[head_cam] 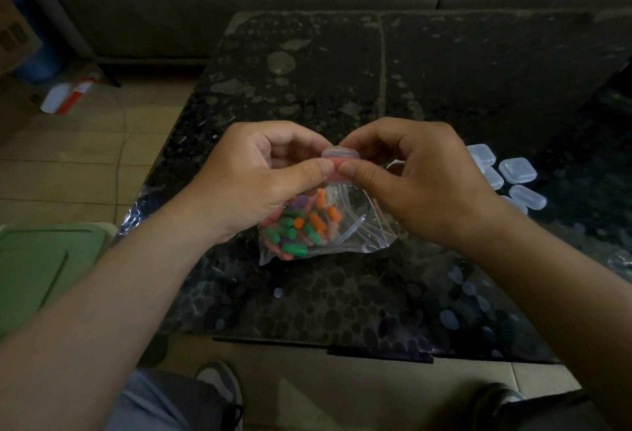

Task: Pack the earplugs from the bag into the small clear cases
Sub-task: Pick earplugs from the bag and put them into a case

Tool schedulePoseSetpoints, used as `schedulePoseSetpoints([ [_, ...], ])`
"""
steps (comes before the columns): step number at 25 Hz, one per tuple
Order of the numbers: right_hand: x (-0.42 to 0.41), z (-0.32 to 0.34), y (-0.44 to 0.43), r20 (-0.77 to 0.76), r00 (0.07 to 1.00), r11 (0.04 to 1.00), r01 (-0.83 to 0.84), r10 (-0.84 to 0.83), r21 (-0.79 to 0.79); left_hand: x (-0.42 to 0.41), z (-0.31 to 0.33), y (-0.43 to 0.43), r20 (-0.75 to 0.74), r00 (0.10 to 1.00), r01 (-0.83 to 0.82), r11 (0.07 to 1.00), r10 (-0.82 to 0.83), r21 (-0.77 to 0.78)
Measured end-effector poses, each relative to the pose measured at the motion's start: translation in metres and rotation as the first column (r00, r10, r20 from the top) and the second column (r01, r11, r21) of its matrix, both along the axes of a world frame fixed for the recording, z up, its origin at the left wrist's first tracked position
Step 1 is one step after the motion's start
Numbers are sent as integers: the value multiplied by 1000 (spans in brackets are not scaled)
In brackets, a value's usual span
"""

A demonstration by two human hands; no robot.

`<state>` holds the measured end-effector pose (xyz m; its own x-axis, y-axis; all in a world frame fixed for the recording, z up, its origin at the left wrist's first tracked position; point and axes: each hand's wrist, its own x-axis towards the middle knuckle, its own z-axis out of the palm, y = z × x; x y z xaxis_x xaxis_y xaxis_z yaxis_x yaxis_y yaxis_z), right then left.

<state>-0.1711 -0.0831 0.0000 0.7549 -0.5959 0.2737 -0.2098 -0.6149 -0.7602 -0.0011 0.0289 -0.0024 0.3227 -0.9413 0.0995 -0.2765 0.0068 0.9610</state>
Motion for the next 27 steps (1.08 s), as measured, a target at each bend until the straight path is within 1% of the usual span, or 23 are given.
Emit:
schedulePoseSetpoints([
  [5, 0, -1, 1, 8, 1000, 1000, -14, 14, -24, 0, 0, 0, -16, 1000, 14, 1000, -14, -13],
  [15, 0, -3, 2, 7, 1000, 998, -13, 14, -55, 0, 1, 0, 12, 1000, 20, 1000, -20, -24],
  [18, 3, -7, 2, -29, 998, 981, 43, -49, -190, 1, -1, -2, 20, 999, -35, 999, 35, 6],
  [20, 9, -10, 1, -24, 995, 962, 88, -98, -258, 3, -2, -3, -7, 996, -91, 996, 91, 26],
  [24, 27, -15, 0, 33, 988, 952, 157, -154, -262, 8, -2, -6, -32, 969, -242, 969, 243, 43],
  [27, 39, -20, 2, 27, 983, 956, 184, -182, -228, 12, -1, -7, -59, 958, -278, 959, 281, 59],
])
